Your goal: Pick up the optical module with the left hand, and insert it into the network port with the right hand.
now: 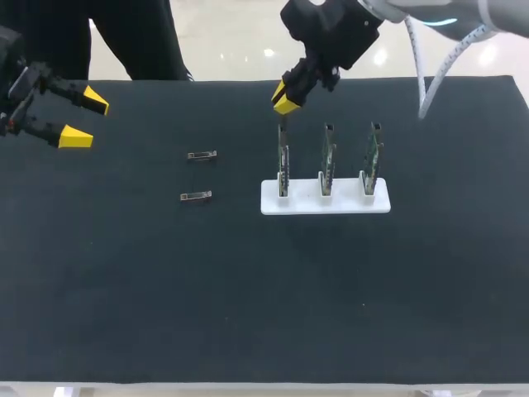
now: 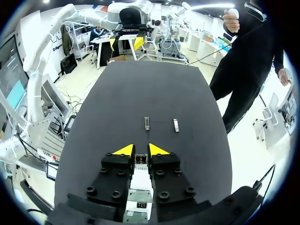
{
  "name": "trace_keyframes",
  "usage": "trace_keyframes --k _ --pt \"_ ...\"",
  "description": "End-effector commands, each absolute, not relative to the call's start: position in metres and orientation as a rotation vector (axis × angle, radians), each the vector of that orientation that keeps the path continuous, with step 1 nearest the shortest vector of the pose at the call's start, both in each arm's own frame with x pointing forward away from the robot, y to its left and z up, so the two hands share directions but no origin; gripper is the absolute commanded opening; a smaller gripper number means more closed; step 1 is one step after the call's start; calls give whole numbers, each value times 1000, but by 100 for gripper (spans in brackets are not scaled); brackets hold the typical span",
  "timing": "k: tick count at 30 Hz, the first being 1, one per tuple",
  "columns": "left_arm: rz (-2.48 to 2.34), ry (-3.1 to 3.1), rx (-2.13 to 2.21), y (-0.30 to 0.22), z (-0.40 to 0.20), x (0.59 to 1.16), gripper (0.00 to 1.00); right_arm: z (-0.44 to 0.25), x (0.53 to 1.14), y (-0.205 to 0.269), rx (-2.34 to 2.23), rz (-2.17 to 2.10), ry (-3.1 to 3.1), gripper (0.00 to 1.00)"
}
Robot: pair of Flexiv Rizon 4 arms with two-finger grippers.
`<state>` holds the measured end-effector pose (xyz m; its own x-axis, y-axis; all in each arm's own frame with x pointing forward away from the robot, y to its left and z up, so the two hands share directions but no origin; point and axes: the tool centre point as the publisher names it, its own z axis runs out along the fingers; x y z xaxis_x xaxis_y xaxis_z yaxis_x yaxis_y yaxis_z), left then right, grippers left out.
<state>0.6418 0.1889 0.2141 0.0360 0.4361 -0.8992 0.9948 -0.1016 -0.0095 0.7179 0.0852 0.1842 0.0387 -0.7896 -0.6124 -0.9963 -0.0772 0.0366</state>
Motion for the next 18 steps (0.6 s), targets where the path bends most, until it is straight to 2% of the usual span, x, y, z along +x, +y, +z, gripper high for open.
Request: trace_keyframes --k 1,18 --pt "-1026 1477 1626 189 214 643 100 182 722 85 -1924 705 1795 0" --pt "-1026 1477 1626 189 214 643 100 185 725 88 -1932 709 1791 0"
